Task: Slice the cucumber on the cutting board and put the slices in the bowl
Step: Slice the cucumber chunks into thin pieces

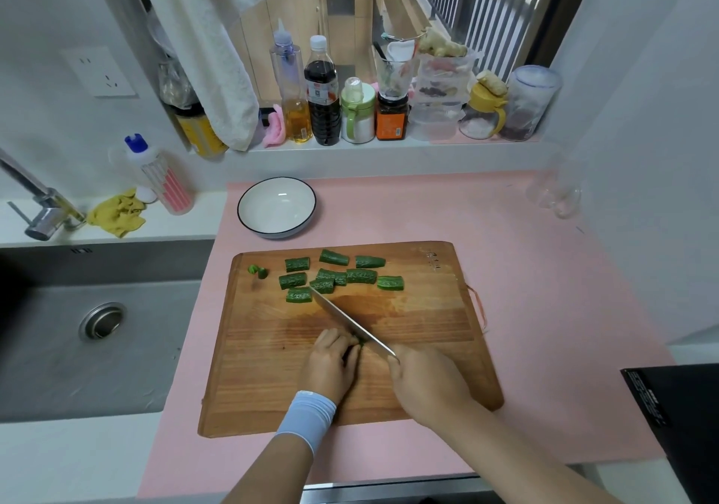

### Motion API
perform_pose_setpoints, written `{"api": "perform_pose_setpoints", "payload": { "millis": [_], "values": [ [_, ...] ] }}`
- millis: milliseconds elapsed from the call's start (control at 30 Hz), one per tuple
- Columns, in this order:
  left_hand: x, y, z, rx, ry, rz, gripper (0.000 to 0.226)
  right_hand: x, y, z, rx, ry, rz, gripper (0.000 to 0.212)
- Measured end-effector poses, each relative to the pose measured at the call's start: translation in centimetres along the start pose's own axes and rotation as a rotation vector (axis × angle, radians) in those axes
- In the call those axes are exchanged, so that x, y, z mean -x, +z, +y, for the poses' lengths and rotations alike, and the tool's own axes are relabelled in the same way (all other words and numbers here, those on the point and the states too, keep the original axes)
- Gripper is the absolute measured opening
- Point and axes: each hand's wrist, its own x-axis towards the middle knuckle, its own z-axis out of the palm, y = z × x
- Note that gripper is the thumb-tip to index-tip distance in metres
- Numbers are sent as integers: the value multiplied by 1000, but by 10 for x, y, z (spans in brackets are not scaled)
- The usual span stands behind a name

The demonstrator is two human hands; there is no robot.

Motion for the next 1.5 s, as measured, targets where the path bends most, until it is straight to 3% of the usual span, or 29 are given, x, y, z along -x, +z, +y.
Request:
{"api": "perform_pose_setpoints", "payload": {
  "millis": [667,967,1067,1133,1267,1500],
  "values": [
    [5,-2,0,-9,41,-1,11,-17,7,-4,-21,16,-52,26],
    [7,1,2,6,-32,42,6,-5,8,-2,20,-16,4,28],
    [6,-1,3,15,-29,49,14,1,8,2,22,-38,33,26],
    [5,-1,3,21,-25,47,5,5,8,6,45,-47,43,27],
    [5,0,0,20,-31,33,17,9,5,10,57,-46,37,30],
    [6,0,1,18,-39,50,18,-5,9,1,42,-12,-32,29]
  ]
}}
